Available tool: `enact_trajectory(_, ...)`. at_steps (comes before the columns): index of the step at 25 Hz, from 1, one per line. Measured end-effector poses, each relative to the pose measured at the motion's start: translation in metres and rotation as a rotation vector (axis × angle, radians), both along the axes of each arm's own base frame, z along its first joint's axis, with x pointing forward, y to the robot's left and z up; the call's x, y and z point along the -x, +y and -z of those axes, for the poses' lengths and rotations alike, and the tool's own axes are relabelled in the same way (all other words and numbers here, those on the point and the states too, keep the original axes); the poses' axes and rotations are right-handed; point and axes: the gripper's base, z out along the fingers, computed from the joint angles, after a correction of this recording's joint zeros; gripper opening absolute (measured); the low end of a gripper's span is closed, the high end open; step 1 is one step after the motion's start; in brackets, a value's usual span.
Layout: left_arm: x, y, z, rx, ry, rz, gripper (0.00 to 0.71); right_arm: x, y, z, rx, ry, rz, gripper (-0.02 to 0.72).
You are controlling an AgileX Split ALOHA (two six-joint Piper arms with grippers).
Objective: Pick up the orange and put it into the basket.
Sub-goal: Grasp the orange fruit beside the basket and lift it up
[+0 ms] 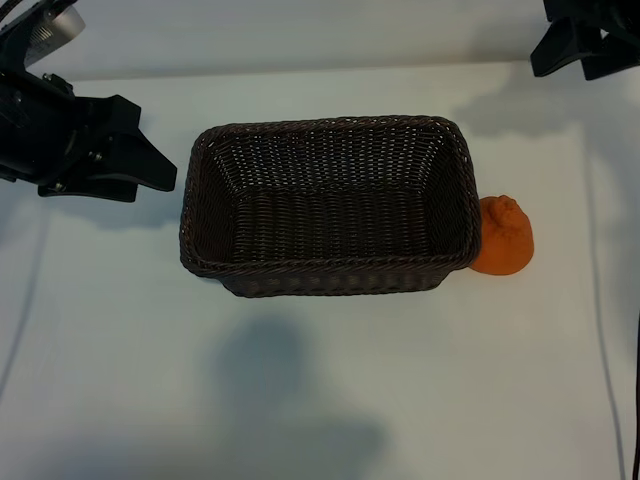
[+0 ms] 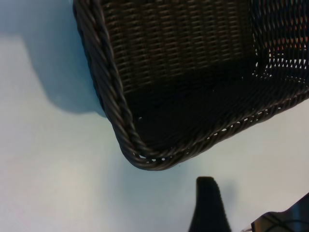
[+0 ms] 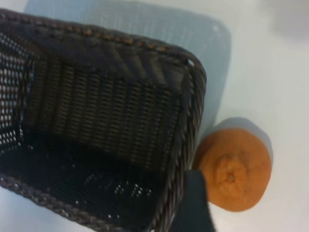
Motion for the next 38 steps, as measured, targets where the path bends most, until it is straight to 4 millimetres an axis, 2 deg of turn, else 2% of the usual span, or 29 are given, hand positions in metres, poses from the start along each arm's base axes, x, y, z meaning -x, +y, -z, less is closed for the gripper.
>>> enact_trajectory(4,0.0,0.0,0.0,0.0,-0.002,0.002,0.525,0.002,-0.002,0.001,0.028,0.018,-0.011,0.589)
enact_trajectory(13,0.0,0.0,0.0,0.0,-0.003,0.004,0.525,0.003,-0.004,0.007,0.057,0.063,-0.023,0.527)
enact_trajectory(33,0.0,0.0,0.0,-0.001,-0.007,0.01,0.525,-0.023,-0.005,0.073,0.043,0.262,-0.027,0.526)
enact_trajectory(38,0.0,0.0,0.0,-0.001,-0.007,0.01,0.525,-0.028,0.005,0.088,0.063,0.299,-0.061,0.526)
